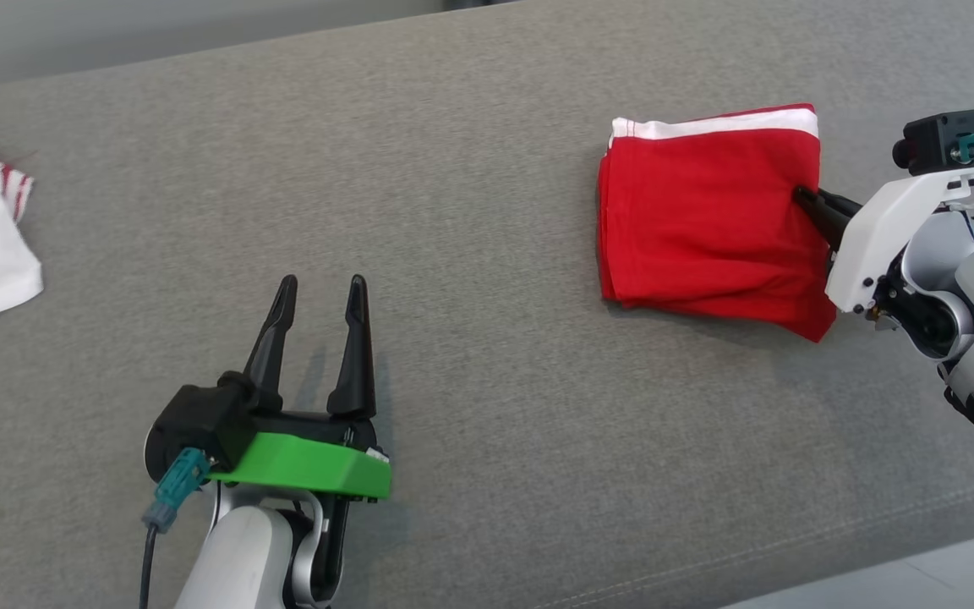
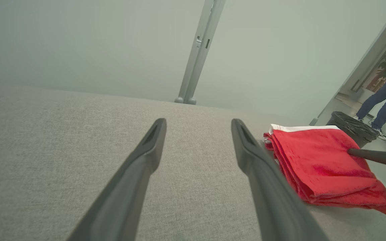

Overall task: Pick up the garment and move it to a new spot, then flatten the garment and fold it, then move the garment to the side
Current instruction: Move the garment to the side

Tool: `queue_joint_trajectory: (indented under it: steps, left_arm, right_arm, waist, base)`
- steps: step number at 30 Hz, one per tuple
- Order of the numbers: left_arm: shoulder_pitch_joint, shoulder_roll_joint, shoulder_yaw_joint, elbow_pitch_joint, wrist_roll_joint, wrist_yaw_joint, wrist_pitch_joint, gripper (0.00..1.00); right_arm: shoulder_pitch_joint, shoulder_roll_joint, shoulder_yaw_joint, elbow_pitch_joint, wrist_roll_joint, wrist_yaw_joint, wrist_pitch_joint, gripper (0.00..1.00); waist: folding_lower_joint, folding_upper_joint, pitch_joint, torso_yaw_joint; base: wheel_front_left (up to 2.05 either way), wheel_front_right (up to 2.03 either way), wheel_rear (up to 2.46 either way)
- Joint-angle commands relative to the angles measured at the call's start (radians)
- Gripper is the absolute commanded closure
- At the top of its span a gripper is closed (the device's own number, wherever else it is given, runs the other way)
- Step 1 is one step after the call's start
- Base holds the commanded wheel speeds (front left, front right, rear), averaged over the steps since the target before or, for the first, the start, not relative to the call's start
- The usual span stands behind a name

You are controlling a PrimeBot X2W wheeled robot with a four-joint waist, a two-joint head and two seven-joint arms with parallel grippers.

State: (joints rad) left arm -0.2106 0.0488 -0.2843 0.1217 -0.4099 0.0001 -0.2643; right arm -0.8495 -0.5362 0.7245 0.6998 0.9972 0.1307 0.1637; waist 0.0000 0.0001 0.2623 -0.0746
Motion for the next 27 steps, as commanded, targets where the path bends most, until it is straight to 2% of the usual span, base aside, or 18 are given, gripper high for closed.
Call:
queue_joint_trajectory:
  steps: [1, 6, 10, 17, 23, 27]
  left_arm:
    - [-0.019, 0.010, -0.005, 0.002, 0.015, -0.004, 0.002, 0.00]
    - [-0.040, 0.022, -0.026, -0.004, 0.028, -0.008, 0.016, 0.00]
    - [-0.059, 0.027, -0.039, -0.011, 0.037, -0.011, 0.032, 0.00]
    - [-0.076, 0.042, -0.049, -0.035, 0.050, -0.003, 0.051, 0.00]
    - [-0.085, 0.058, -0.049, -0.064, 0.058, 0.004, 0.064, 0.00]
    - [-0.092, 0.068, -0.061, -0.102, 0.074, 0.006, 0.079, 0.00]
  right_arm:
    - [-0.022, 0.008, 0.010, 0.007, 0.005, 0.000, -0.014, 1.00]
    - [-0.049, 0.011, 0.027, 0.031, 0.015, 0.000, -0.050, 1.00]
    - [-0.075, 0.019, 0.037, 0.064, 0.010, 0.000, -0.091, 1.00]
    - [-0.153, 0.035, 0.070, 0.160, -0.075, 0.000, -0.222, 1.00]
    - [-0.218, 0.039, 0.085, 0.237, -0.114, 0.000, -0.269, 1.00]
    - [-0.267, 0.015, 0.093, 0.288, -0.125, 0.000, -0.283, 1.00]
  waist:
    - [0.0000, -0.0001, 0.040, -0.148]
    - [0.0000, -0.0001, 0.069, -0.216]
    - [0.0000, -0.0001, 0.089, -0.238]
    - [0.0000, -0.0001, 0.126, -0.221]
    - [0.0000, -0.0001, 0.163, -0.195]
    - [0.0000, -0.0001, 0.196, -0.170]
  base:
    - [0.00, 0.00, 0.00]
    - [0.00, 0.00, 0.00]
    - [0.00, 0.00, 0.00]
    - [0.00, 0.00, 0.00]
    - [0.00, 0.00, 0.00]
    - [0.00, 0.00, 0.00]
